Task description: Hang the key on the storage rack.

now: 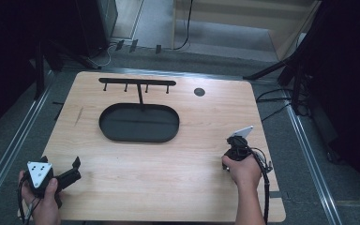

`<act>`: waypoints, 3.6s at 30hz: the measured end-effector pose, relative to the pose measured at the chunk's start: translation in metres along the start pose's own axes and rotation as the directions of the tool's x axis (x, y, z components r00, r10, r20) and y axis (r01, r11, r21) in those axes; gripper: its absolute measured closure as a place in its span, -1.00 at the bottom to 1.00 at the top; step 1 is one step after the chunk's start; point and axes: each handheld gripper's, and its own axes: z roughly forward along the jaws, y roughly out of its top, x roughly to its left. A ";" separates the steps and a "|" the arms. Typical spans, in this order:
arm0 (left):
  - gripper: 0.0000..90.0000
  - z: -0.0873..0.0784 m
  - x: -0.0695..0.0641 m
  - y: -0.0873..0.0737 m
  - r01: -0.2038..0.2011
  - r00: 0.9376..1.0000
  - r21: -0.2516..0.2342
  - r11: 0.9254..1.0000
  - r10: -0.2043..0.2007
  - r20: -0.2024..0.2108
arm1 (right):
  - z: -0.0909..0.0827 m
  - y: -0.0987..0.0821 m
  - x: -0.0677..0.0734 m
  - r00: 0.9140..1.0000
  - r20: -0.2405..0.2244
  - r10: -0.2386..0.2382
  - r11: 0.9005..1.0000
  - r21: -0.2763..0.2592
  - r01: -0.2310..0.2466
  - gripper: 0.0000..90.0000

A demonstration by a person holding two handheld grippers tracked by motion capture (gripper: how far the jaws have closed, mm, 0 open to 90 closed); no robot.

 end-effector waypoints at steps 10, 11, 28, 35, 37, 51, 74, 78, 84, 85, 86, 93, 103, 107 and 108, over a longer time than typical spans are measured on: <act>-1.00 0.000 -0.001 0.000 0.000 1.000 -0.001 1.000 0.000 0.004 | -0.003 -0.007 -0.014 0.977 -0.019 -0.214 0.977 0.018 0.214 0.88; -1.00 0.000 0.000 0.000 0.003 1.000 0.001 1.000 -0.003 0.006 | -0.005 -0.007 -0.015 0.974 -0.025 -0.225 0.974 0.018 0.225 0.88; -1.00 0.000 0.001 0.000 0.018 1.000 -0.002 1.000 -0.018 0.015 | -0.076 0.019 0.030 0.905 0.023 -0.425 0.904 -0.041 0.426 0.96; -1.00 0.000 0.001 0.000 0.018 1.000 0.000 1.000 -0.018 0.015 | -0.103 0.032 0.060 0.901 0.040 -0.433 0.896 -0.090 0.435 0.96; -1.00 0.000 0.001 0.000 0.017 1.000 0.000 1.000 -0.017 0.013 | -0.110 0.036 0.067 0.903 0.024 -0.429 0.897 -0.108 0.429 0.96; -1.00 0.000 0.002 0.000 0.029 0.999 0.000 1.000 -0.029 0.019 | -0.139 0.061 0.117 0.916 -0.011 -0.401 0.909 -0.132 0.396 0.96; -1.00 0.000 0.003 0.000 0.039 0.999 -0.009 0.999 -0.038 0.022 | -0.182 0.100 0.194 0.910 -0.033 -0.414 0.886 -0.244 0.394 0.96; -1.00 0.000 0.003 0.000 0.044 0.999 -0.006 0.999 -0.044 0.026 | -0.187 0.106 0.202 0.910 -0.034 -0.414 0.883 -0.257 0.392 0.96; -1.00 0.000 0.004 0.000 0.045 0.999 -0.006 0.999 -0.045 0.026 | -0.197 0.111 0.202 0.918 -0.034 -0.394 0.886 -0.280 0.370 0.96; -1.00 0.000 0.004 0.000 0.046 0.999 -0.006 0.999 -0.045 0.026 | -0.198 0.112 0.203 0.917 -0.032 -0.397 0.884 -0.283 0.372 0.96; -1.00 0.000 0.004 0.000 0.046 0.999 -0.007 0.999 -0.046 0.026 | -0.200 0.112 0.204 0.919 -0.032 -0.393 0.885 -0.286 0.368 0.96; -1.00 0.000 0.004 0.000 0.045 0.999 -0.006 0.999 -0.045 0.025 | -0.201 0.114 0.209 0.912 -0.033 -0.408 0.879 -0.283 0.383 0.96; -1.00 0.000 0.004 0.000 0.051 0.998 -0.005 0.999 -0.051 0.028 | -0.198 0.118 0.217 0.913 -0.011 -0.407 0.872 -0.301 0.385 0.96; -1.00 0.000 0.005 0.000 0.053 0.998 -0.004 0.999 -0.053 0.029 | -0.198 0.119 0.218 0.915 0.004 -0.403 0.869 -0.312 0.384 0.96; -1.00 0.000 0.005 0.000 0.053 0.998 -0.004 0.999 -0.053 0.029 | -0.198 0.119 0.218 0.916 0.009 -0.401 0.869 -0.314 0.384 0.96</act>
